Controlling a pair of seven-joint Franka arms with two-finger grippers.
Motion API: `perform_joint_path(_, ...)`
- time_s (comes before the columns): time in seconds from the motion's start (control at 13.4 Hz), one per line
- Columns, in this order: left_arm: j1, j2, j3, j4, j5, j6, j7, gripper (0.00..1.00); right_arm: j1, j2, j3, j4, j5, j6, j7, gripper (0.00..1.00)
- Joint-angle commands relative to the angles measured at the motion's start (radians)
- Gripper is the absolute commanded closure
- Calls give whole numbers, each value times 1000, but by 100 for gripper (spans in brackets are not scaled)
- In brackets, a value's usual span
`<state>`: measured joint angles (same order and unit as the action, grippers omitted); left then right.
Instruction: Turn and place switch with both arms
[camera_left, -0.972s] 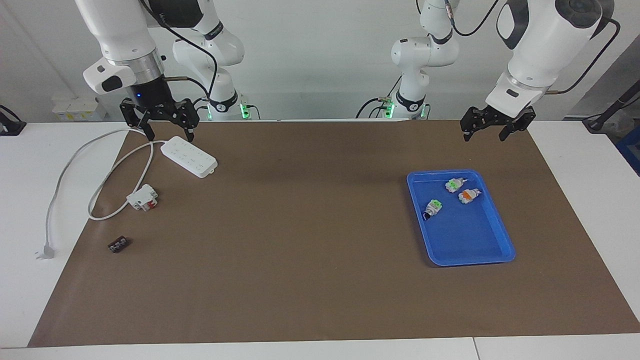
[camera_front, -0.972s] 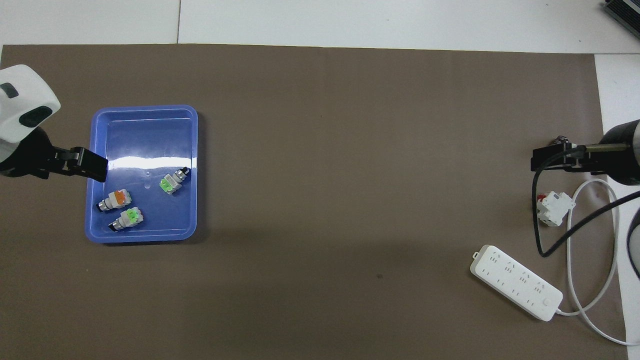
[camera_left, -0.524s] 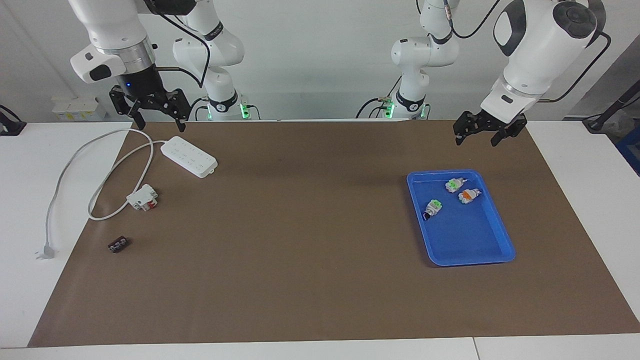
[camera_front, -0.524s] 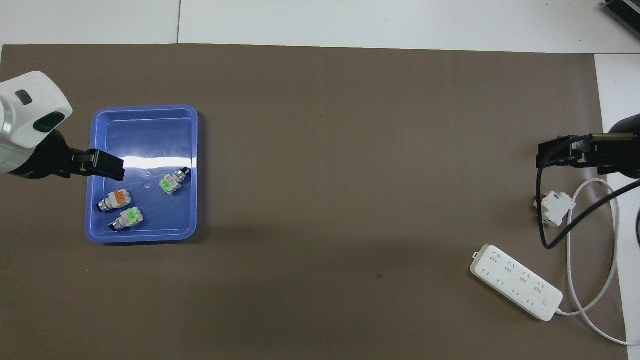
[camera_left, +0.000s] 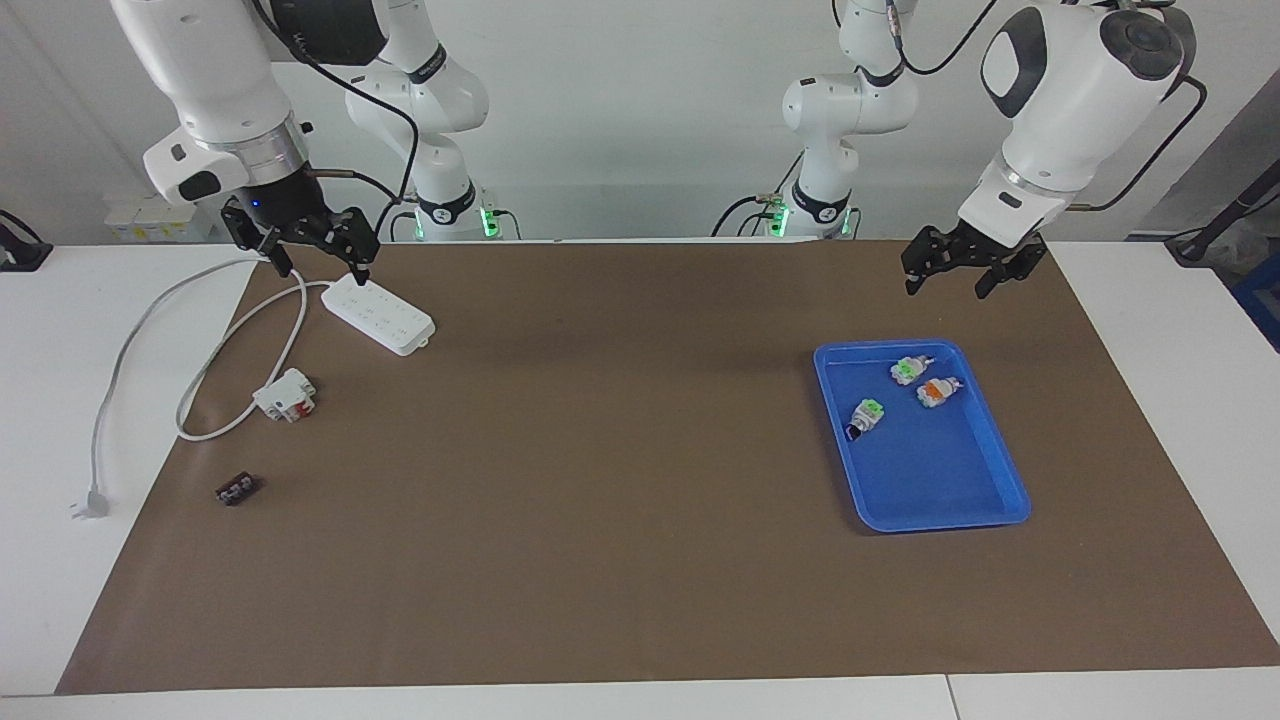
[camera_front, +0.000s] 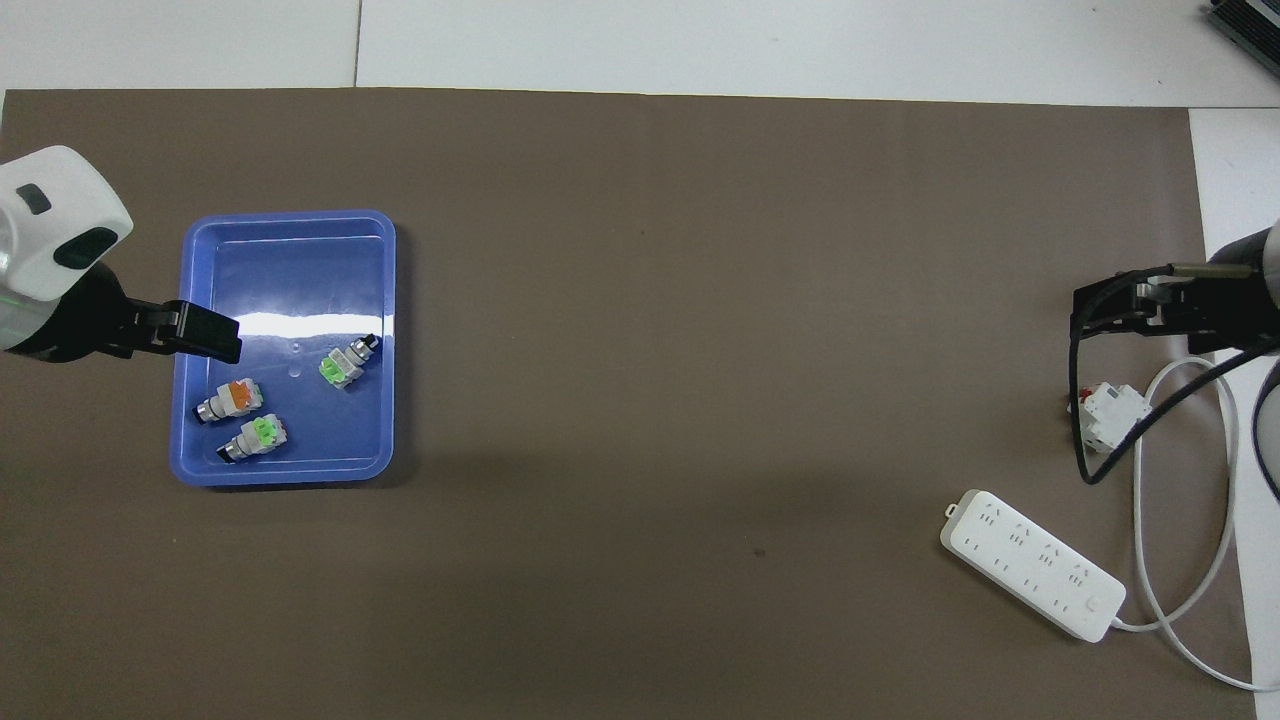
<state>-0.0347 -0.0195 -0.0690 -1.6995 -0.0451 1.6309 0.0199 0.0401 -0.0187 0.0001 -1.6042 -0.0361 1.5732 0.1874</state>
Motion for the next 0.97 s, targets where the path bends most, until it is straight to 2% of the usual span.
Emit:
perform_joint_path(0.0,-7,-25,8,-31,4,27,15,0,-2,-20,9,-26,-1,8,-3,0)
perform_joint_path(0.3,-14,-27,6,-20,85,0,17,0,3,-23,20,-26,1,5,-9,0)
perform_joint_path(0.9,-10,-25,2,3,71,20,8,0,3,-21,20,-25,35,18,-60,0)
